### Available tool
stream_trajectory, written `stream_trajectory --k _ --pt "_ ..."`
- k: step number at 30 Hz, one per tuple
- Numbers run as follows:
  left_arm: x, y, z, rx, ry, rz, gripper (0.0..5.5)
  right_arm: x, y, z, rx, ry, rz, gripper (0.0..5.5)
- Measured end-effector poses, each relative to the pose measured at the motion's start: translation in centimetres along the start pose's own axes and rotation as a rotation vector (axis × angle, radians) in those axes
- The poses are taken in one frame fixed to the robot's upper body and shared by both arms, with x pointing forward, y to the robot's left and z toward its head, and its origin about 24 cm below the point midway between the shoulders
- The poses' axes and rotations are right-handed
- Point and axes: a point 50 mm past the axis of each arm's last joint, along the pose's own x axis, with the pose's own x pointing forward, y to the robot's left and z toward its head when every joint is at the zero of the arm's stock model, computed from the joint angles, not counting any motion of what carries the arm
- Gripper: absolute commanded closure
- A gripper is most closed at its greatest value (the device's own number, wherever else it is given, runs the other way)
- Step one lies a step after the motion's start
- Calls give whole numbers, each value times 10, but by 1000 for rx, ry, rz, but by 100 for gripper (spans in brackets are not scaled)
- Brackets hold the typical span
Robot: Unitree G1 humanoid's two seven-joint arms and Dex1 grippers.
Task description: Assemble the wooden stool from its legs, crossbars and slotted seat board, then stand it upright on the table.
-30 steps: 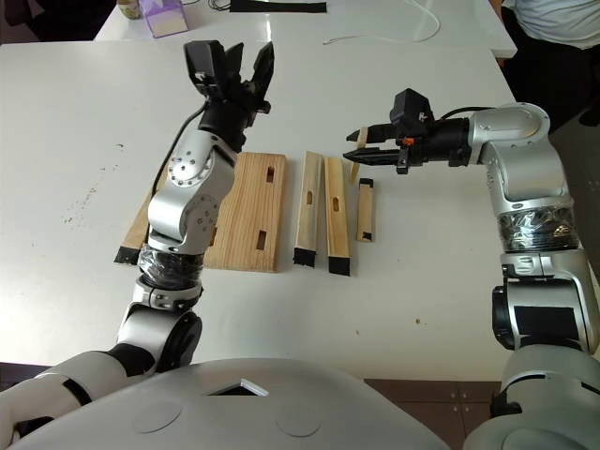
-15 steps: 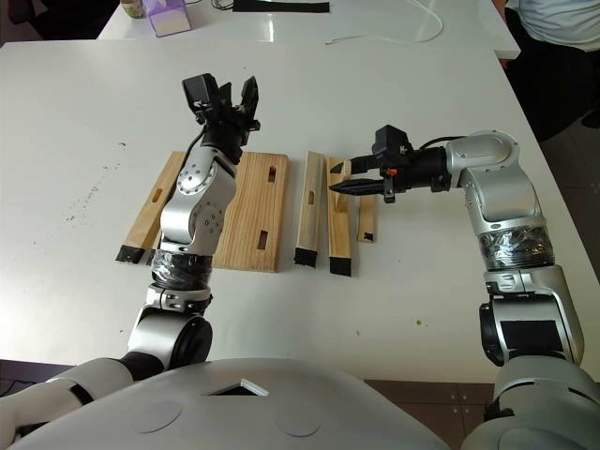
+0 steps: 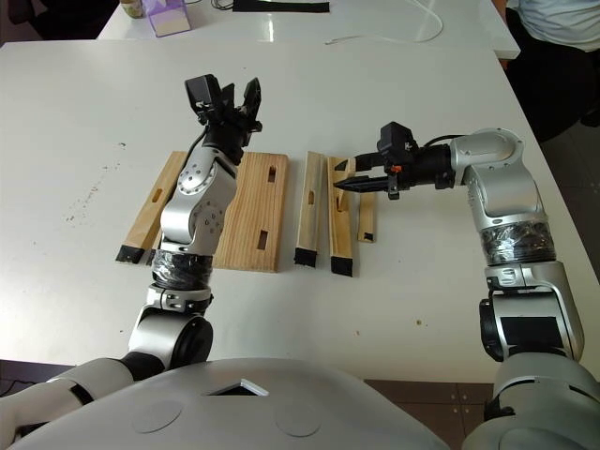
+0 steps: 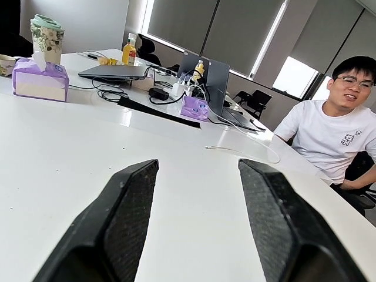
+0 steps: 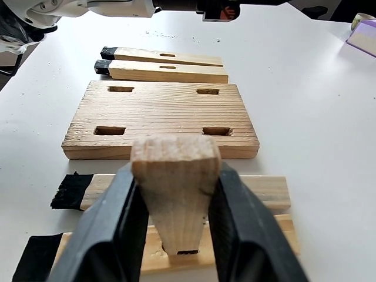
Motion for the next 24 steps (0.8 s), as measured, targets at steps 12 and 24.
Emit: stream_trajectory --k 12,24 --pt "0 -1 -1 -16 13 -10 297 5 0 1 -31 -5 20 419" --pt "0 -1 -5 -23 30 -21 297 5 3 -5 -12 5 25 419"
